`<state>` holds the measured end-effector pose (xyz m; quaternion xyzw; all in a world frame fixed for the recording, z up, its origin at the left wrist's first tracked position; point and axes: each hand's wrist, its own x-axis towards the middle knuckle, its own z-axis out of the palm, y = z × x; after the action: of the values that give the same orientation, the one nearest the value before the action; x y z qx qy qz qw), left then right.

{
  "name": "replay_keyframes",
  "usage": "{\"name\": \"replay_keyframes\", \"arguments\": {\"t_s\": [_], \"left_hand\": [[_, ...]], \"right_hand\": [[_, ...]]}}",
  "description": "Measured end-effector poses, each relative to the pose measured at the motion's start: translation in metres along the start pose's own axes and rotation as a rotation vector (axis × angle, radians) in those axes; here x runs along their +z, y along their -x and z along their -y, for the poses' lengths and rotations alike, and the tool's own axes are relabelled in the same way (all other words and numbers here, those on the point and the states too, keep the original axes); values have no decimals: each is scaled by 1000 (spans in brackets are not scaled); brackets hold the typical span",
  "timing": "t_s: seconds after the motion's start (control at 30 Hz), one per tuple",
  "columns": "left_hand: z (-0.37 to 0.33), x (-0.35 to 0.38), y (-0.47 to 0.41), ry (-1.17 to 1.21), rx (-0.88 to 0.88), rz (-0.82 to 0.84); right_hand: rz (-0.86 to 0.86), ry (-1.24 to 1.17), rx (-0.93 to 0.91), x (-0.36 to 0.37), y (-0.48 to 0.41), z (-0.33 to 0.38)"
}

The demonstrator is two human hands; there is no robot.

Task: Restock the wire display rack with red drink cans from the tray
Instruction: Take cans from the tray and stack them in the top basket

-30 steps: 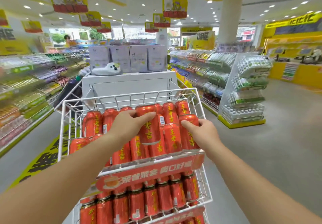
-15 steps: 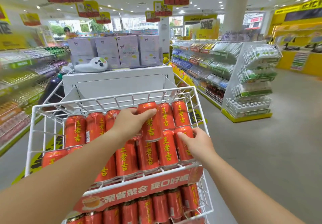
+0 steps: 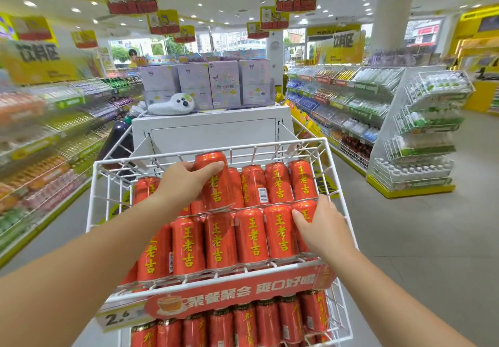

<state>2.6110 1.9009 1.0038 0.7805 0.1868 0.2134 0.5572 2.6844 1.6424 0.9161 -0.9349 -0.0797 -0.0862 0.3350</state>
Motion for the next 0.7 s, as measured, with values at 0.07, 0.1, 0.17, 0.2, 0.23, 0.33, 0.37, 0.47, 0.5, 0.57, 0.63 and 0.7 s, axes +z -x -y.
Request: {"name": "replay_keyframes", "arguments": {"t_s": [0.07,0.1,0.17,0.2,0.23,0.33,0.37,0.47,0.5,0.57,0.63,0.7], "left_hand": [[1,-21,1,-5,3,-58],[1,-32,2,-11,1,-91],[2,-54,4,-28,-15,-138],[3,-63,5,-31,-12,-156],[4,-73,5,-30,-15,-178],[10,-98,4,-28,-11,-213],[12,-104,3,-39,-8,-218],[22,-118,2,-180,29,-220],[26,-120,1,-214,36,-220],[31,-120,2,-250,29,-226],[37,-120,1,-279,13,-227],[44,-122,0,-283,-15,-235]], "right_hand": [[-2,30,16,-1,1,3],[11,21,47,0,0,4],[56,-17,86,2,-3,4],[72,-31,87,3,-4,3],[77,-37,84,4,-5,2],[74,-21,83,3,-4,0],[74,-5,88,3,-4,-1],[23,36,100,8,0,3],[-18,43,82,9,1,5],[-79,69,6,6,11,20],[-109,100,-67,-1,22,39],[-106,141,-121,-4,28,58]]}}
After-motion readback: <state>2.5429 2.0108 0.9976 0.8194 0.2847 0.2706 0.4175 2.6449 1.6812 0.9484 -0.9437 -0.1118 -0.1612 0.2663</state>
